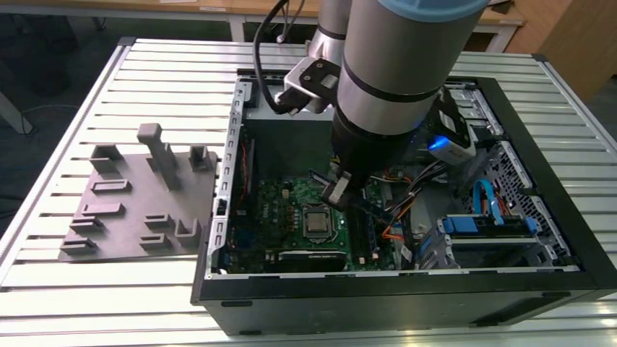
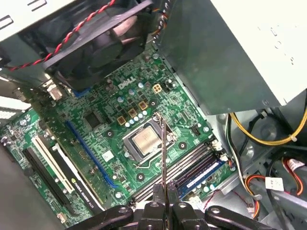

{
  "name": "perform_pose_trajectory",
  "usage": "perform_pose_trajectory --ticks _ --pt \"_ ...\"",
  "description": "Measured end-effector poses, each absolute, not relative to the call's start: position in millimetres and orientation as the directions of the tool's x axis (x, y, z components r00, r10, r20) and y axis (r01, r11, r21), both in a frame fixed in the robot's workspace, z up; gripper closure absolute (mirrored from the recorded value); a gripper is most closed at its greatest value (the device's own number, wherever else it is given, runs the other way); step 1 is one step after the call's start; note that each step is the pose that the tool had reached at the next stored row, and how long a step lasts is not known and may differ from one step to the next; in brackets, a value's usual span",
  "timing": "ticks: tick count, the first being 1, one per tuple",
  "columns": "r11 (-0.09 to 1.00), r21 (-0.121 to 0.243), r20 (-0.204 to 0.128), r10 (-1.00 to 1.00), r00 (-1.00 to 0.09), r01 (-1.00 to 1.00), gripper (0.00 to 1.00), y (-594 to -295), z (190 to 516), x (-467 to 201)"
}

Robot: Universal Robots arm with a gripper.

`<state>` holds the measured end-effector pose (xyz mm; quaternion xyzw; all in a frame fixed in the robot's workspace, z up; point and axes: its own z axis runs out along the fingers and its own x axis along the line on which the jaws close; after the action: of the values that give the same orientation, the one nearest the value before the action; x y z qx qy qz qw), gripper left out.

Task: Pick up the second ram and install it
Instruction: 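Insert the second ram into the second slot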

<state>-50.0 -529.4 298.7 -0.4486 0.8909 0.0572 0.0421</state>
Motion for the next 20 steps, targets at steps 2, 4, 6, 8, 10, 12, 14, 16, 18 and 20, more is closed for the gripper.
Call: perform_pose_trajectory --ticks 2,4,6,8,10,12,14,16,18,20 --pt "0.605 0.064 -0.126 -0.784 -0.607 -0.794 0.86 -529.5 298.7 -50.0" --pt "0.618 0.064 -0.126 -0.774 -0.621 -0.784 0.86 -529.4 298.7 -50.0" --pt "0.632 0.064 -0.126 -0.763 -0.634 -0.772 0.86 -529.4 298.6 -50.0" --pt "0.647 0.064 -0.126 -0.750 -0.650 -0.759 0.86 -529.4 298.6 -50.0" --pt "0.662 0.064 -0.126 -0.737 -0.664 -0.747 0.86 -529.4 298.5 -50.0" --pt "0.676 0.064 -0.126 -0.724 -0.678 -0.734 0.86 -529.4 298.4 -50.0" --pt "0.690 0.064 -0.126 -0.711 -0.691 -0.721 0.86 -529.4 298.4 -50.0" --pt "0.703 0.064 -0.126 -0.699 -0.704 -0.709 0.86 -529.4 298.4 -50.0" --pt "0.715 0.064 -0.126 -0.686 -0.717 -0.696 0.86 -529.4 298.3 -50.0" --pt "0.728 0.064 -0.126 -0.673 -0.729 -0.683 0.86 -529.4 298.3 -50.0"
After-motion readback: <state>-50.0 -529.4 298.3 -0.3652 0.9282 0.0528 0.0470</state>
